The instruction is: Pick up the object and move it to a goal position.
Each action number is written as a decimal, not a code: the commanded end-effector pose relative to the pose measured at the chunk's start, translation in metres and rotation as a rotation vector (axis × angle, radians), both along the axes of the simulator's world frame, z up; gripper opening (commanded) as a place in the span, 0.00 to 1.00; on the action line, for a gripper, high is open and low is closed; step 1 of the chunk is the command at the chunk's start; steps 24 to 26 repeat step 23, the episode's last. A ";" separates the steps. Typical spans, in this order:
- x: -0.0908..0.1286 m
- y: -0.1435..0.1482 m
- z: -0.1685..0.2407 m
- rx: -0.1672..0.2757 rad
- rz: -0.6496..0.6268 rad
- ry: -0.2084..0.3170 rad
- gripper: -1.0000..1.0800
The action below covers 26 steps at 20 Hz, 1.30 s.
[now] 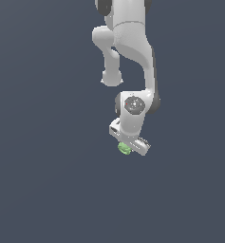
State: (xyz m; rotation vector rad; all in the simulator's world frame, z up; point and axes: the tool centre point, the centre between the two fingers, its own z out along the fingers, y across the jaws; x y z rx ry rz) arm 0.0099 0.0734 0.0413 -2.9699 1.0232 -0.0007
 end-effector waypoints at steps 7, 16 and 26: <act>-0.031 0.037 0.008 0.000 0.001 0.000 0.00; -0.072 0.087 0.018 0.000 0.001 0.000 0.00; -0.081 0.100 0.020 0.000 0.000 0.001 0.00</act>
